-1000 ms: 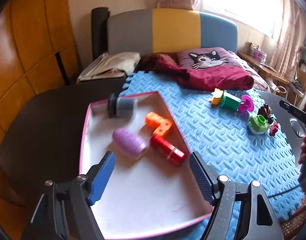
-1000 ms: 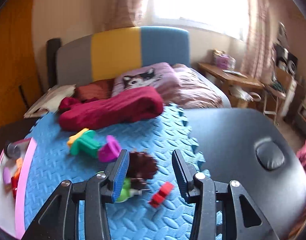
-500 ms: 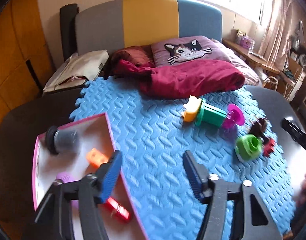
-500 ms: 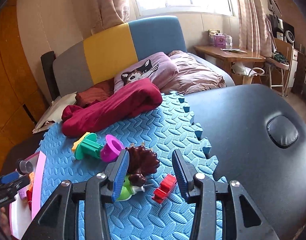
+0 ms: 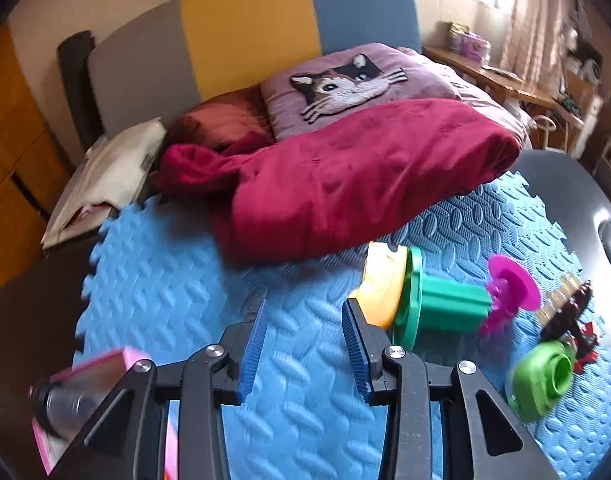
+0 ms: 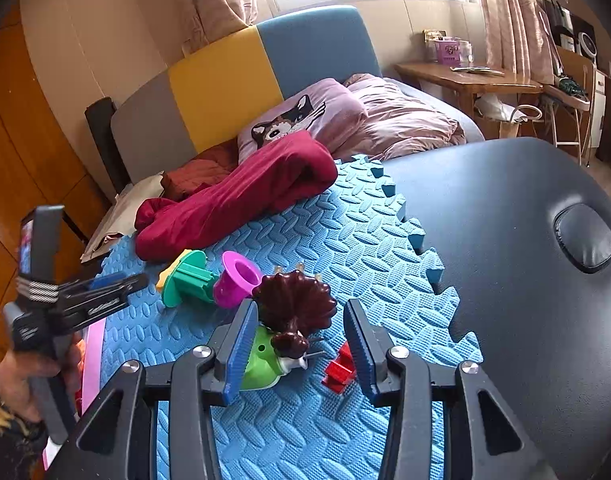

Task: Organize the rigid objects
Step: 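Move both grippers back toward the remaining toys on the mat, then grasp the yellow flat toy with the left gripper, then grasp the green flanged spool with the right gripper, then carry the yellow toy into the tray and open the left gripper, then carry the green spool into the tray and open the right gripper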

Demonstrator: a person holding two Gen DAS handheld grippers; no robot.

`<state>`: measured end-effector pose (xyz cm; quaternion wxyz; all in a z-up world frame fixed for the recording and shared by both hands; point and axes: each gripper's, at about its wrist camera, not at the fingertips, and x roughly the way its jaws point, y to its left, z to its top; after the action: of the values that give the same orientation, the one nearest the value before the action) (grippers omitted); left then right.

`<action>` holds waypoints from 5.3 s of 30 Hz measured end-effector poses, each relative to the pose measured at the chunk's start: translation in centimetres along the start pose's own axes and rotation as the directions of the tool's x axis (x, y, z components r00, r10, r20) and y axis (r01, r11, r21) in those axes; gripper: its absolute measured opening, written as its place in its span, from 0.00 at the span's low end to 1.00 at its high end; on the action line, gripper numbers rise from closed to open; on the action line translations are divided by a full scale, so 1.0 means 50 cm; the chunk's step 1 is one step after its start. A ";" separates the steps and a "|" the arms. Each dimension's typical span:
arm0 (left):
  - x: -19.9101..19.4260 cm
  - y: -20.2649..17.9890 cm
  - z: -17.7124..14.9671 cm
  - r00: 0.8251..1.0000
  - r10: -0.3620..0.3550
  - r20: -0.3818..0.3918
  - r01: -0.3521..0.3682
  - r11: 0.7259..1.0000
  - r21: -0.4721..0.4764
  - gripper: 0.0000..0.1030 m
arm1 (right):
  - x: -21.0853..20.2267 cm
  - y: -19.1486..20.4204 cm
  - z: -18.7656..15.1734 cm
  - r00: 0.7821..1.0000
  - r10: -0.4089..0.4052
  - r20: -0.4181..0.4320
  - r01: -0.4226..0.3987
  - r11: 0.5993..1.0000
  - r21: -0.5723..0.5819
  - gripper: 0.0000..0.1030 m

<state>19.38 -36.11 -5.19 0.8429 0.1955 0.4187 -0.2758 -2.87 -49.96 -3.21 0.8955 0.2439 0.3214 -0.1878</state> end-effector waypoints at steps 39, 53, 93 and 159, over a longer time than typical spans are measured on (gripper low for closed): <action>0.113 -0.054 0.080 0.963 -0.211 -0.165 0.221 0.974 0.041 0.27 | 0.007 -0.017 0.002 0.997 0.066 -0.046 -0.063 0.996 0.070 0.44; -0.034 -0.004 -0.138 0.984 -0.113 -0.137 0.106 0.993 -0.056 0.27 | 0.000 0.001 -0.002 0.993 0.110 -0.039 -0.109 0.994 0.029 0.44; -0.324 0.030 -0.368 0.949 -0.294 0.111 0.306 0.945 -0.116 0.27 | 0.193 0.317 -0.113 0.915 -0.013 -0.403 -0.234 0.796 -0.557 0.29; -0.238 0.291 -0.430 1.000 0.003 -0.003 -0.004 0.889 -0.458 0.34 | 0.104 0.268 -0.204 0.972 0.117 -0.202 -0.215 0.789 -0.575 0.30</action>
<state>9.76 -9.24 -6.41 0.8653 -0.0077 0.4723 -0.1676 2.56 -34.34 -9.32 0.9118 -0.0067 0.4101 0.0214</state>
